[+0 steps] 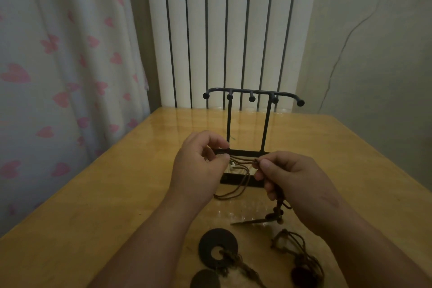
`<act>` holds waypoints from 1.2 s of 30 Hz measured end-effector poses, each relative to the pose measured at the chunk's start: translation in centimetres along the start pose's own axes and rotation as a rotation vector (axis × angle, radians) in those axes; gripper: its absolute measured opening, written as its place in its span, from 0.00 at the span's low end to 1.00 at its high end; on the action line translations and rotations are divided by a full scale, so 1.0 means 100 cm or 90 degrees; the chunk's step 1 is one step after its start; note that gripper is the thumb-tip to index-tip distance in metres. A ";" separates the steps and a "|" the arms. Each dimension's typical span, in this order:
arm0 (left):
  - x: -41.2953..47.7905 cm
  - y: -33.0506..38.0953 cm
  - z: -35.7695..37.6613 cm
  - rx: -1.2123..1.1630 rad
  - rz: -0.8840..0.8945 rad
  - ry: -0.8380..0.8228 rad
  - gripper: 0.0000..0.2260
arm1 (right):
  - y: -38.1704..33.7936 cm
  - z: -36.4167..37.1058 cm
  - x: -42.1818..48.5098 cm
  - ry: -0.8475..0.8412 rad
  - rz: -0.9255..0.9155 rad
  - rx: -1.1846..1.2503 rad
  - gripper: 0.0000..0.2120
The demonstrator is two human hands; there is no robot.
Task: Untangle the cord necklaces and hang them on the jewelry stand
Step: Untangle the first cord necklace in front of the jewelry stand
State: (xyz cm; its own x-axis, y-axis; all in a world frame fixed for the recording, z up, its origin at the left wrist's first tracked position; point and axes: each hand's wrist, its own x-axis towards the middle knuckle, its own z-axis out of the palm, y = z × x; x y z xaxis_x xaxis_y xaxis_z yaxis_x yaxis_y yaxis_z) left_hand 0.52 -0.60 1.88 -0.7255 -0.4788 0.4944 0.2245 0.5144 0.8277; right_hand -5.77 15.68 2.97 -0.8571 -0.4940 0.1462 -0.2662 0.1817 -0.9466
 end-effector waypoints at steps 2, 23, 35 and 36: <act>-0.002 0.001 0.000 0.000 0.036 -0.034 0.10 | -0.001 0.001 0.000 0.009 -0.002 0.023 0.11; -0.004 0.008 0.003 0.078 0.062 -0.096 0.10 | -0.001 0.000 -0.002 -0.001 -0.059 0.064 0.07; -0.004 0.005 0.003 0.060 0.035 -0.108 0.09 | -0.001 0.000 -0.002 0.015 -0.122 -0.025 0.04; -0.004 0.005 0.003 0.049 0.027 -0.112 0.09 | -0.001 -0.001 -0.003 0.013 -0.125 -0.029 0.04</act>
State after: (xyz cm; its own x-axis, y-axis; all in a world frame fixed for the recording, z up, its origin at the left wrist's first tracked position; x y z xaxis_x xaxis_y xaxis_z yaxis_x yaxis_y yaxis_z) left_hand 0.73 0.09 2.01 -0.8208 -0.3267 0.4685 0.2121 0.5873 0.7811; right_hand -5.56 15.84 3.05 -0.7955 -0.5063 0.3329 -0.4485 0.1224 -0.8854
